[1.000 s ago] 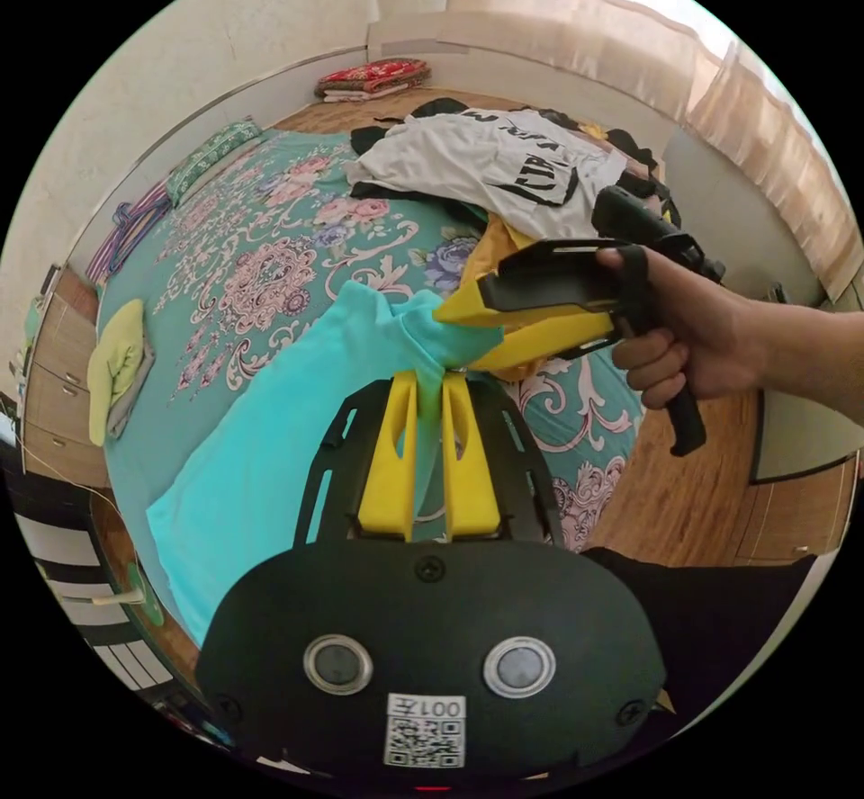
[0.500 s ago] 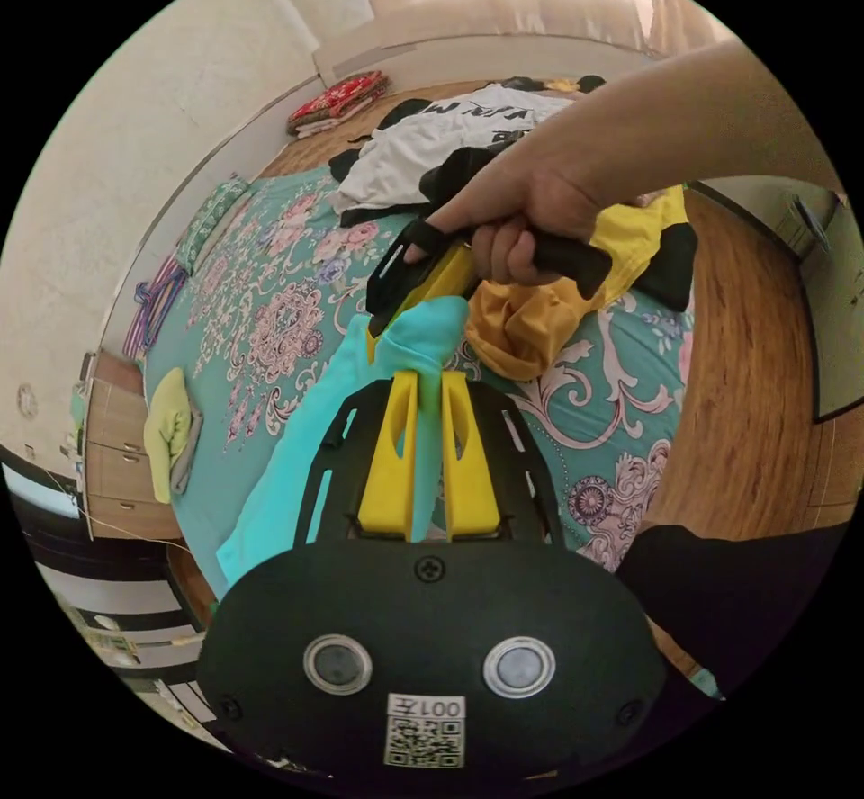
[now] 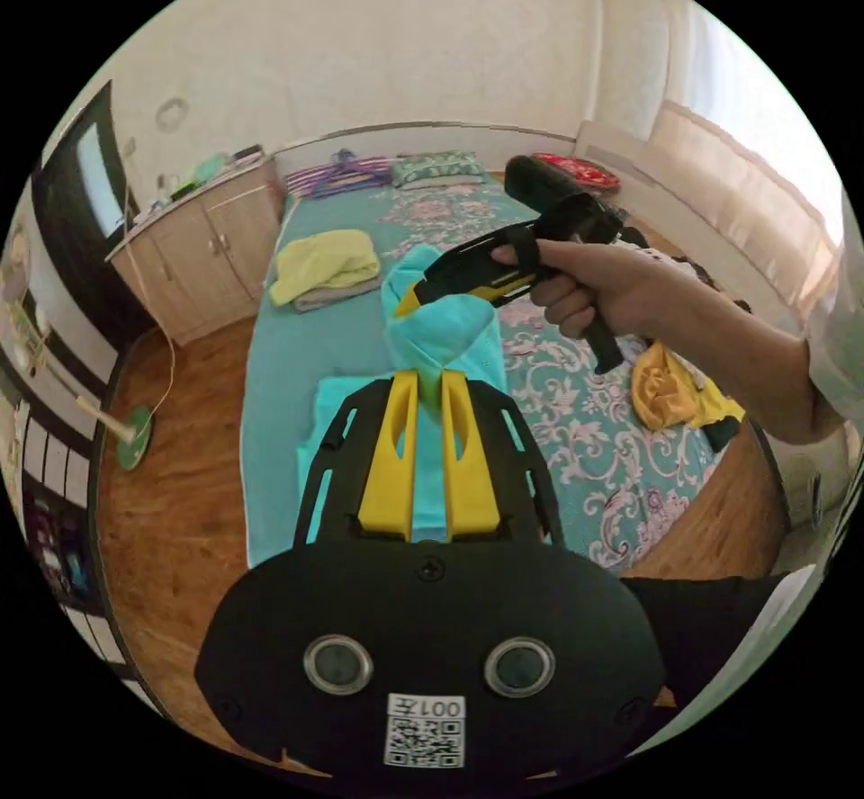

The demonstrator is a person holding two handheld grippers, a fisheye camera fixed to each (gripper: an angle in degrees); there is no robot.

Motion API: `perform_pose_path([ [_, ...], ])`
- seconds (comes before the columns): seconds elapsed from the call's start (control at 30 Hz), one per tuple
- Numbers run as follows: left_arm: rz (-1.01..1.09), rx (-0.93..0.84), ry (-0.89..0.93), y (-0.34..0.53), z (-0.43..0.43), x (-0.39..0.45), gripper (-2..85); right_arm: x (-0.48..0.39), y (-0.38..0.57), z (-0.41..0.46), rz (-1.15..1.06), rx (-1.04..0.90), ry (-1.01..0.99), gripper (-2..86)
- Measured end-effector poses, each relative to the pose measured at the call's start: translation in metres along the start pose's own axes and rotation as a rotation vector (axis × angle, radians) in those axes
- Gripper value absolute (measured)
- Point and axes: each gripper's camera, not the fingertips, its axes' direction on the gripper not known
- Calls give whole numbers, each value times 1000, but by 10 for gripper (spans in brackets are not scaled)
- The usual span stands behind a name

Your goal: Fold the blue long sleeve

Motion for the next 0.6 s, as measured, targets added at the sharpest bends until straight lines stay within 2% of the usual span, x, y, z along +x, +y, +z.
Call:
perform_pose_path([
  [0.1,-204,-126,20,31,3,-103,6,7,-42,114,-39,-109,-2,29],
  [0.13,-303,-174,95,49,13,-142,5,18,-48,148,10,-133,-51,33],
  [0.17,-441,-236,182,67,23,-179,3,25,-46,165,42,-85,-132,36],
  [0.23,-604,-226,329,91,25,-225,-2,19,-34,170,19,14,-192,42],
  [0.27,-669,-177,405,99,16,-248,-7,11,-22,168,3,50,-138,52],
  [0.3,-694,-153,407,102,10,-257,-7,6,-15,167,-5,56,-93,57],
  [0.37,-756,-156,281,104,-15,-286,-5,-12,14,167,-17,16,185,85],
  [0.4,-758,-164,263,102,-20,-293,-3,-16,21,169,-15,-4,272,94],
  [0.47,-708,-140,282,83,-38,-313,16,-26,46,186,0,-99,570,127],
  [0.53,-599,-159,309,58,-43,-320,57,-26,59,202,41,-146,650,147],
  [0.6,-547,-248,251,36,-42,-326,102,-26,65,221,89,-144,673,163],
])
